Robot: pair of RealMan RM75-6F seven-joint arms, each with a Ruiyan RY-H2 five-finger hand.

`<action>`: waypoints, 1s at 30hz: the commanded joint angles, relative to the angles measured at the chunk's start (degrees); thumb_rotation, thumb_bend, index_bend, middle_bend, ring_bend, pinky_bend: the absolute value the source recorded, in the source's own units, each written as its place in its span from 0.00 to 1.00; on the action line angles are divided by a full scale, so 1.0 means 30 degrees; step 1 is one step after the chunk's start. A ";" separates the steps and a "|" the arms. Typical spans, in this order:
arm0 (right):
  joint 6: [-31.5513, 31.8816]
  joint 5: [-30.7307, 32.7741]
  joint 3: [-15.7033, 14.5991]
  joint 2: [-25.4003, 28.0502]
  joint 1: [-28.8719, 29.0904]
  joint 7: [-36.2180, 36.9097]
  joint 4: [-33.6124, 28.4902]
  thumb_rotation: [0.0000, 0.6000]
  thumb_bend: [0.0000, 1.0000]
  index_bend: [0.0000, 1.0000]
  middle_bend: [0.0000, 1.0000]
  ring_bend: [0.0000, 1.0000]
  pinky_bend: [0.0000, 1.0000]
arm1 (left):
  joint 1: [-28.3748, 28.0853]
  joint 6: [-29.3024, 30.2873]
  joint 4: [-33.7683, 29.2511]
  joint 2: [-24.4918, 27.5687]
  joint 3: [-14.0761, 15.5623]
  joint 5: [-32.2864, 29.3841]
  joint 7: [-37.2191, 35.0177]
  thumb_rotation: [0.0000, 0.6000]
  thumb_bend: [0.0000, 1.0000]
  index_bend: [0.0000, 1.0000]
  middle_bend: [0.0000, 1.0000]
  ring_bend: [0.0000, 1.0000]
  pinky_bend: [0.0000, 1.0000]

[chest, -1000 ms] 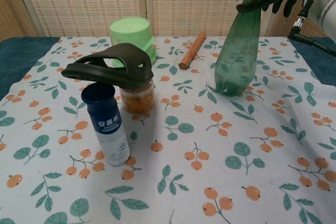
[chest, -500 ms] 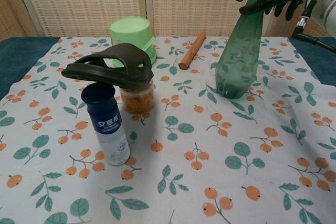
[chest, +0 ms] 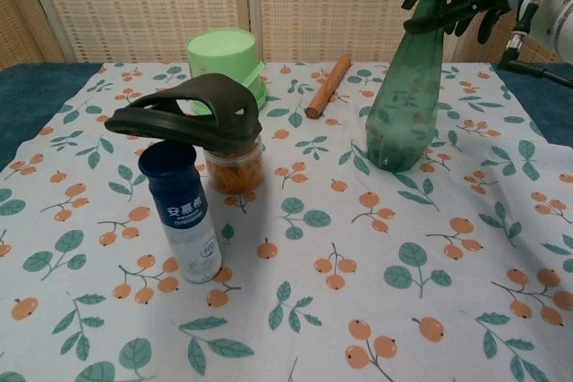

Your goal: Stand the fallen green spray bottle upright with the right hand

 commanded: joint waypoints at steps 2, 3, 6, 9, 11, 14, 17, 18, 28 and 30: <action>-0.0241 0.0115 0.0014 0.0262 0.0003 0.0188 -0.0189 1.00 0.03 0.41 0.58 0.42 0.59 | -0.0029 -0.0035 0.0021 -0.0001 0.0015 0.0016 -0.0003 1.00 0.22 0.02 0.01 0.00 0.00; -0.0327 0.0099 0.0002 0.0347 -0.0011 0.0264 -0.0267 1.00 0.02 0.40 0.57 0.41 0.58 | -0.0034 -0.0051 0.0029 -0.0005 0.0012 0.0001 -0.0009 1.00 0.22 0.02 0.01 0.00 0.00; -0.0566 0.0091 -0.0120 0.0604 -0.0054 0.0403 -0.0446 1.00 0.00 0.36 0.54 0.38 0.56 | -0.0057 -0.0105 0.0046 -0.0017 0.0011 -0.0030 -0.0020 1.00 0.22 0.02 0.01 0.00 0.00; -0.0799 0.0253 -0.0240 0.0828 -0.0064 0.0445 -0.0607 1.00 0.00 0.32 0.51 0.34 0.52 | -0.0060 -0.0088 0.0031 -0.0009 0.0011 -0.0022 -0.0013 1.00 0.22 0.02 0.01 0.00 0.00; -0.0965 0.0389 -0.0346 0.0965 -0.0065 0.0456 -0.0720 1.00 0.00 0.29 0.48 0.32 0.50 | -0.0046 -0.0054 0.0018 -0.0004 0.0011 -0.0023 -0.0008 1.00 0.22 0.02 0.01 0.00 0.00; -0.1261 0.0675 -0.0496 0.1264 -0.0060 0.0379 -0.0972 1.00 0.00 0.23 0.43 0.27 0.46 | -0.0033 -0.0031 0.0014 -0.0007 0.0028 -0.0004 0.0012 1.00 0.22 0.02 0.01 0.00 0.00; -0.1533 0.0875 -0.0572 0.1624 -0.0062 0.0407 -0.1264 1.00 0.00 0.17 0.36 0.20 0.40 | -0.0045 -0.0043 0.0003 0.0000 0.0046 0.0021 0.0019 1.00 0.22 0.02 0.01 0.00 0.00; -0.1595 0.0921 -0.0605 0.1740 -0.0061 0.0395 -0.1346 1.00 0.00 0.16 0.35 0.19 0.39 | -0.0048 -0.0044 -0.0001 0.0003 0.0046 0.0024 0.0023 1.00 0.22 0.02 0.01 0.00 0.00; -0.1944 0.3255 -0.1436 0.4060 0.0138 -0.1725 -0.3489 1.00 0.00 0.00 0.22 0.08 0.31 | -0.0075 -0.0128 0.0034 -0.0021 0.0071 -0.0006 0.0047 1.00 0.22 0.02 0.01 0.00 0.00; -0.1971 0.3878 -0.1619 0.4660 0.0183 -0.2191 -0.4040 1.00 0.00 0.00 0.21 0.06 0.30 | -0.0074 -0.0093 0.0003 -0.0012 0.0068 0.0017 0.0090 1.00 0.22 0.02 0.01 0.00 0.00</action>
